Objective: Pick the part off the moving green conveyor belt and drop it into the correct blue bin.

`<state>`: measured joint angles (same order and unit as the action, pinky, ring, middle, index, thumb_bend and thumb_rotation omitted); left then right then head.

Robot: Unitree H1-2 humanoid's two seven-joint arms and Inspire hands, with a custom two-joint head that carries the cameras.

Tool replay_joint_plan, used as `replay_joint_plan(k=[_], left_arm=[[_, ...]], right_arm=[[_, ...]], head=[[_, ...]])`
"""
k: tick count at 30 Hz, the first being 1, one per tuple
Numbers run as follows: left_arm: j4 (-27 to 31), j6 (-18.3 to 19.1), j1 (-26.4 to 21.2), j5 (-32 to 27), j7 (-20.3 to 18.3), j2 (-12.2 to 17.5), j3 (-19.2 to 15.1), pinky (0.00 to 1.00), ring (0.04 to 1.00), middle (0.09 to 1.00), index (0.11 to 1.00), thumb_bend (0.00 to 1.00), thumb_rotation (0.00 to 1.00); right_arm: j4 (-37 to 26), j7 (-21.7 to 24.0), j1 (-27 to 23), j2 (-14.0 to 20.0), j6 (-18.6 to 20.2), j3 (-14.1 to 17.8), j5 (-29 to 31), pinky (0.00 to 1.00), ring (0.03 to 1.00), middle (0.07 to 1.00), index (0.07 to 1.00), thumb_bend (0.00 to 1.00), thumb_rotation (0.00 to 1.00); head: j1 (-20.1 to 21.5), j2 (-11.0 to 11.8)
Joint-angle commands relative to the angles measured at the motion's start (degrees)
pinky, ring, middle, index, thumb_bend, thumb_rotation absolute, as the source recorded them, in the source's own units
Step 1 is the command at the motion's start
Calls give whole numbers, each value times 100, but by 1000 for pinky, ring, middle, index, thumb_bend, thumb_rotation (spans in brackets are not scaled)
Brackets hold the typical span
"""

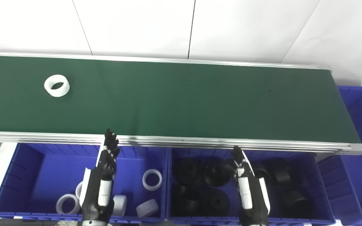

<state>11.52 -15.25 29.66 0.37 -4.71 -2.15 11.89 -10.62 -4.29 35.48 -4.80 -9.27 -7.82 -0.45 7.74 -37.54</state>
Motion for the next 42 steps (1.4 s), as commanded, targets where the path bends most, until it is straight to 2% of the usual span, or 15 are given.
replay_joint_plan(k=[1,3,8,13,16,21,25,29,31,35,38,39,40,41,42], left_arm=[[98,-167,25,90,-17,-12,92,1000,1000,1000,1000,793,944],[109,-82,43,70,-11,-43,127,1000,1000,1000,1000,821,914],[-220,-419,-103,-30,-4,-105,172,1000,1000,1000,1000,793,893],[-548,-718,-242,-97,-5,-158,206,1000,1000,1000,1000,866,831],[-811,-1030,-333,106,69,-173,207,1000,1000,1000,1000,833,853],[-1121,-1135,-480,-51,-22,-177,260,1000,1000,1000,1000,852,820],[-1261,-1157,-550,-48,-18,-176,275,1000,1000,1000,1000,839,813],[-1271,-1165,-650,-2,-83,-83,331,975,1000,1000,1000,732,804],[-1179,-1167,-687,135,-46,-3,406,925,994,1000,1000,691,824],[-556,-1167,-677,947,419,138,667,792,922,967,999,767,818],[-94,-1167,-795,1705,827,310,761,638,820,869,906,840,692],[55,-1165,-934,1700,837,315,726,571,745,788,796,922,566],[144,-1163,-1034,1664,848,320,711,539,708,744,736,950,484],[239,-1164,-1258,1691,891,298,624,539,708,744,736,950,484],[304,-1164,-1471,1728,922,302,544,494,656,684,680,976,415]], right_arm=[[-20,108,-16,50,-421,33,88,874,912,950,953,772,938],[78,147,-62,90,-511,71,154,876,915,950,949,757,941],[296,214,-192,163,-641,162,291,874,916,949,950,746,947],[507,252,-297,213,-720,234,360,885,919,956,959,757,950],[669,319,-365,262,-801,274,419,896,924,964,971,734,958],[1042,418,-510,309,-1064,370,512,903,925,961,970,735,953],[1226,484,-601,339,-1143,420,611,904,932,967,979,729,954],[1275,482,-636,340,-1157,443,610,880,929,964,979,737,941],[1301,503,-647,346,-1186,442,620,879,929,965,975,726,938],[1369,536,-679,350,-1232,453,608,886,931,969,986,705,950],[1367,535,-697,342,-1209,463,573,882,931,968,990,704,957],[1364,531,-705,337,-1194,466,562,881,928,964,991,707,959],[1362,529,-710,334,-1185,468,557,881,925,962,991,712,959],[1352,533,-716,330,-1160,468,565,881,925,962,991,712,959],[1341,542,-725,322,-1128,465,588,887,927,963,992,710,957]], head=[[-3,8],[-58,58],[-180,170],[-260,313],[-348,511],[-517,873],[-576,961],[-583,950],[-597,958],[-629,954],[-643,940],[-650,922],[-650,922],[-662,900],[-670,878]])
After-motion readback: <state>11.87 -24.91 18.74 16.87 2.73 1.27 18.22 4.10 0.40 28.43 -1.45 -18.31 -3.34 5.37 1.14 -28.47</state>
